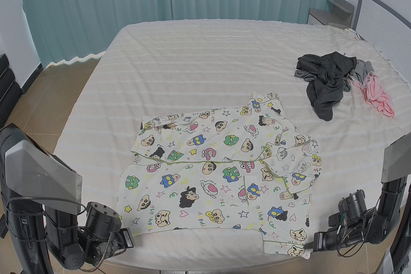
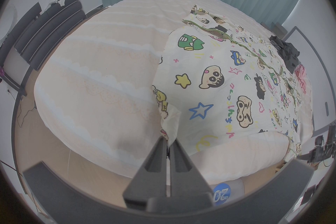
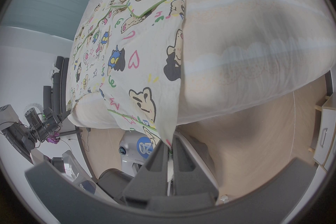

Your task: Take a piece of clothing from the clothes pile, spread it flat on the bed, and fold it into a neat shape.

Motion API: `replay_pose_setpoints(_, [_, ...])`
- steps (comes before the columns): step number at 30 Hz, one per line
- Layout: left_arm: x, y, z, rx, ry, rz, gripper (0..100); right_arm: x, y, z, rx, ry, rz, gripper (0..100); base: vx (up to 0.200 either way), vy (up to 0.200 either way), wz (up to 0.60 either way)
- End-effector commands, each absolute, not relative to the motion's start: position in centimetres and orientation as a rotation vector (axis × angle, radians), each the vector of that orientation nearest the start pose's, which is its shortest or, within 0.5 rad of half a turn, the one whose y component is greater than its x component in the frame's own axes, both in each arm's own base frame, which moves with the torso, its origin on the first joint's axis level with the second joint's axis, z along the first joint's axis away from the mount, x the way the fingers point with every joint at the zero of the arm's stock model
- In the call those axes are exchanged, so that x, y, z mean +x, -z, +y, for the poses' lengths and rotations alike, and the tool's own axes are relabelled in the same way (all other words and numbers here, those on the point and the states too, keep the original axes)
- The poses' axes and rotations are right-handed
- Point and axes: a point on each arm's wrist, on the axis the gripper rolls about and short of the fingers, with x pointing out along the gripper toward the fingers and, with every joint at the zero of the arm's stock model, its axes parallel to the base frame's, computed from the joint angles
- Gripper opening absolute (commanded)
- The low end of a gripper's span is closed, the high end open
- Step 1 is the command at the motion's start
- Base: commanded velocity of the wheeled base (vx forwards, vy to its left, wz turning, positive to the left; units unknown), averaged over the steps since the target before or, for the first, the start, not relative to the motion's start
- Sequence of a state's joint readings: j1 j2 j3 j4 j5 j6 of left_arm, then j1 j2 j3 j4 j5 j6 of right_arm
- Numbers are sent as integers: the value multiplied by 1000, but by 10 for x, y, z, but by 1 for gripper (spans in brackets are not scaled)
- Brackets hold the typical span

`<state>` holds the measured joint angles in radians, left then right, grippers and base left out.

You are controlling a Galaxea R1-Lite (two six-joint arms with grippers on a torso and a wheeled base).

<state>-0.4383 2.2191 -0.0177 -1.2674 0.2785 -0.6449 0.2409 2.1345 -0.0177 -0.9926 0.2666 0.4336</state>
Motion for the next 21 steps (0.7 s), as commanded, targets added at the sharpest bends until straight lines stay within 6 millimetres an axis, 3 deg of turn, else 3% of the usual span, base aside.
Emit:
replay_pose_setpoints(1, [181, 28, -79, -269, -139, 883, 0, 166, 28, 47, 389, -194, 1237, 0, 0, 0, 0])
replay_pose_setpoints(6, [179, 29, -79, -262, -137, 894, 0, 167, 28, 47, 387, -196, 1236, 0, 0, 0, 0])
replay_pose_setpoints(7, [179, 29, -79, -262, -137, 894, 100, 167, 28, 47, 387, -196, 1236, 100, 0, 0, 0])
replay_pose_setpoints(14, [182, 13, -77, -329, -109, 831, 100, 164, 17, 49, 376, -189, 1203, 100, 0, 0, 0])
replay_pose_setpoints(21, [183, -18, -76, -438, -42, 713, 100, 156, -14, 58, 335, -139, 1038, 100, 0, 0, 0])
